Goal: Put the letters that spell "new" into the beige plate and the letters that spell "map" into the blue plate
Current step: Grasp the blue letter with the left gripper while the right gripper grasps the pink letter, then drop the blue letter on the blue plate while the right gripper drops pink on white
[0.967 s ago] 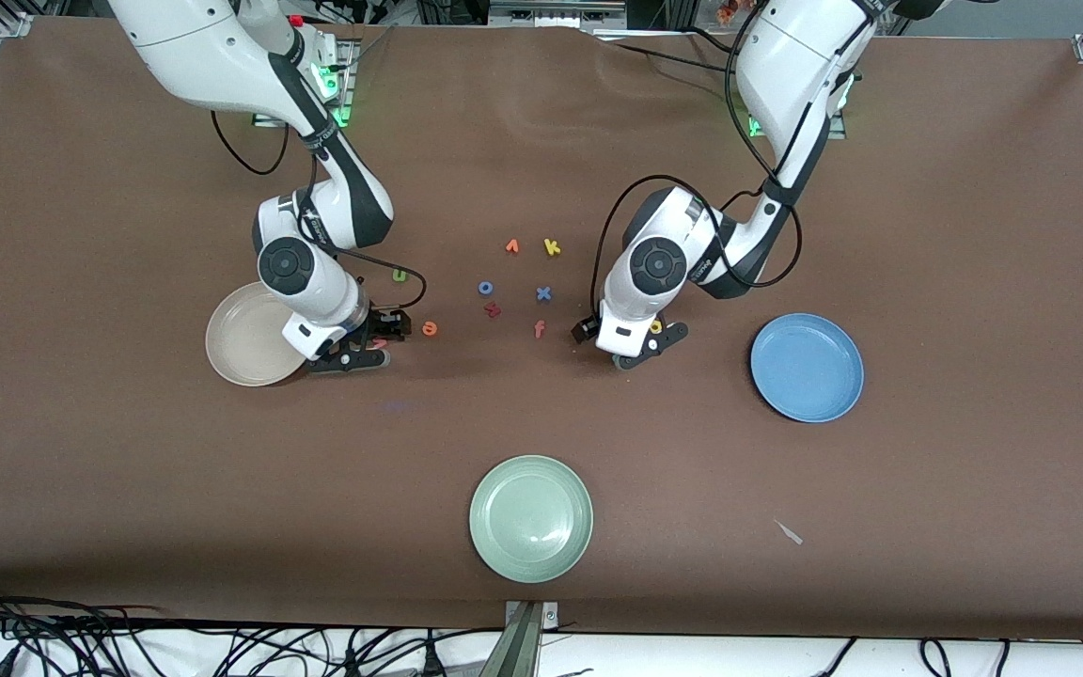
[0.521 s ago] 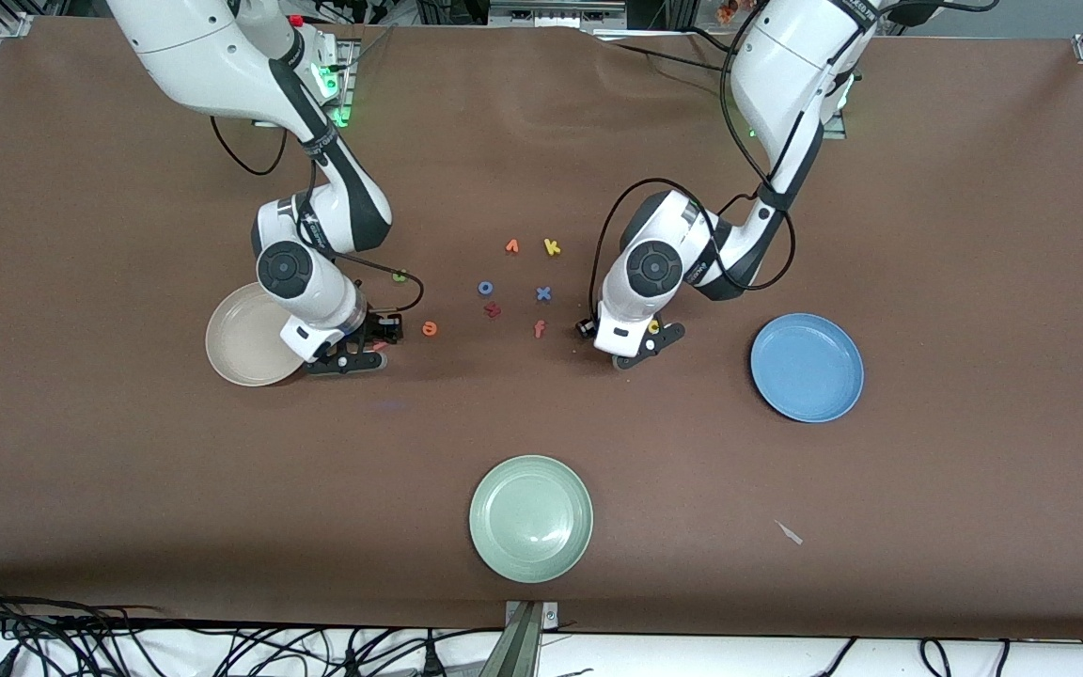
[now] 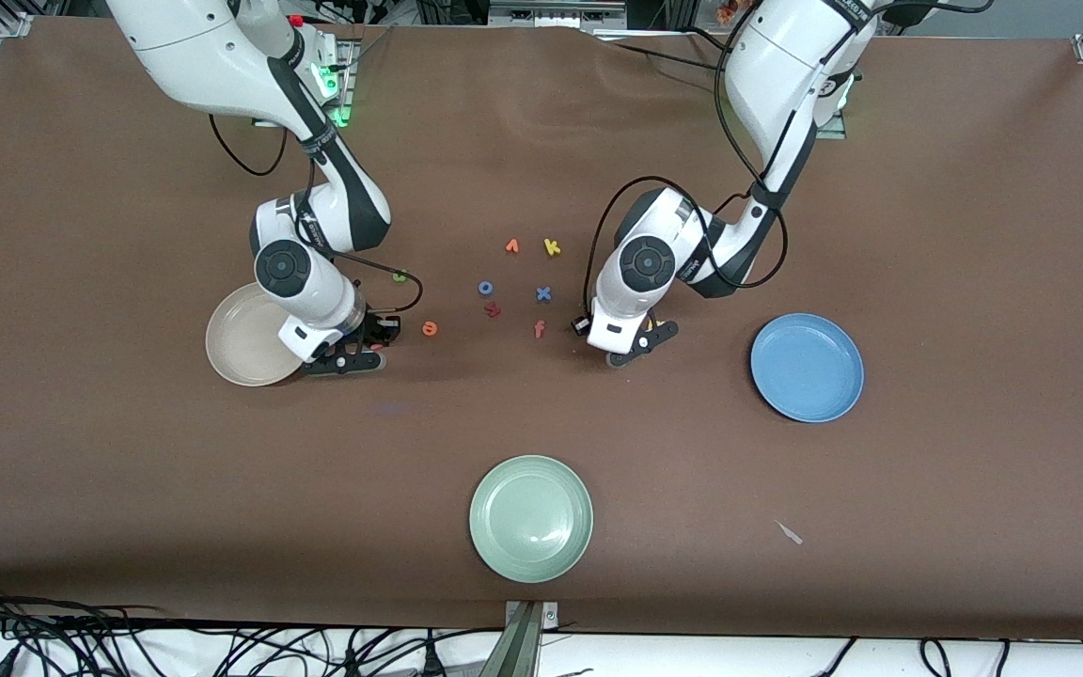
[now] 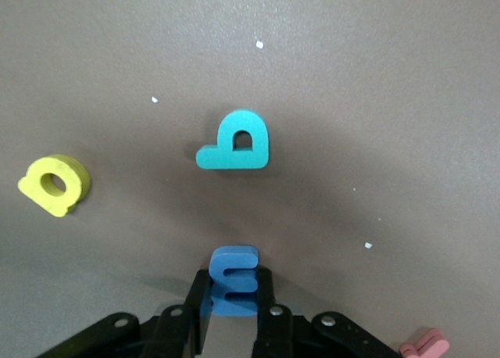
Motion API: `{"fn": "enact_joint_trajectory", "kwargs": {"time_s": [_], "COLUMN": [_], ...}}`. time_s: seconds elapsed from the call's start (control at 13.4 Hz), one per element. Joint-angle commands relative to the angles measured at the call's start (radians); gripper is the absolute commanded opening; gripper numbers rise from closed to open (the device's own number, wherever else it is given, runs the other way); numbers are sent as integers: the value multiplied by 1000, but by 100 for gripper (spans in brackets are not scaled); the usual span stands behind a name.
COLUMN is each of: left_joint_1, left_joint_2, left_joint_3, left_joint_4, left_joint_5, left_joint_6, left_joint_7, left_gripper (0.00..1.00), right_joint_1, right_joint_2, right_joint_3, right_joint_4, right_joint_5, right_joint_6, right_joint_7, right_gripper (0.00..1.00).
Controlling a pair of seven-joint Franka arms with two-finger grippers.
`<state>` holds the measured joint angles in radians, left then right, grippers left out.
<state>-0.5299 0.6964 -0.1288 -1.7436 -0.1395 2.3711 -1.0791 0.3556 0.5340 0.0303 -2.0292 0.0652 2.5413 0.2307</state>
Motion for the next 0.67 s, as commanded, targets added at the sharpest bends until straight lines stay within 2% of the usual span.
{"fn": "enact_joint_trajectory", "kwargs": {"time_s": [0.0,0.15,0.3,0.52,0.6], "left_joint_1": [37,111,132,241,290], "left_joint_2": [-50,-93,-123,-158,-173], "left_joint_3": [12,8,15,21,35], "left_joint_4": [12,24,30,41,41], "left_joint_5": [-11,-12,-12,1,52], "left_joint_6": [-131,-209,-265,-380,-401], "left_joint_7": [65,151,230,436,502], "left_gripper": [11,12,12,14,16], "right_joint_1": [5,3,-4,-4,-4], "right_joint_2": [15,4,-29,-74,-89], "right_joint_3": [0,0,-18,-100,-127], "right_joint_4": [15,36,85,148,139], "right_joint_5": [-7,-7,-8,-8,-8], "right_joint_6": [8,-27,-134,-317,-331], "right_joint_7": [6,1,-13,-108,-158], "right_gripper": [8,5,2,2,2]}}
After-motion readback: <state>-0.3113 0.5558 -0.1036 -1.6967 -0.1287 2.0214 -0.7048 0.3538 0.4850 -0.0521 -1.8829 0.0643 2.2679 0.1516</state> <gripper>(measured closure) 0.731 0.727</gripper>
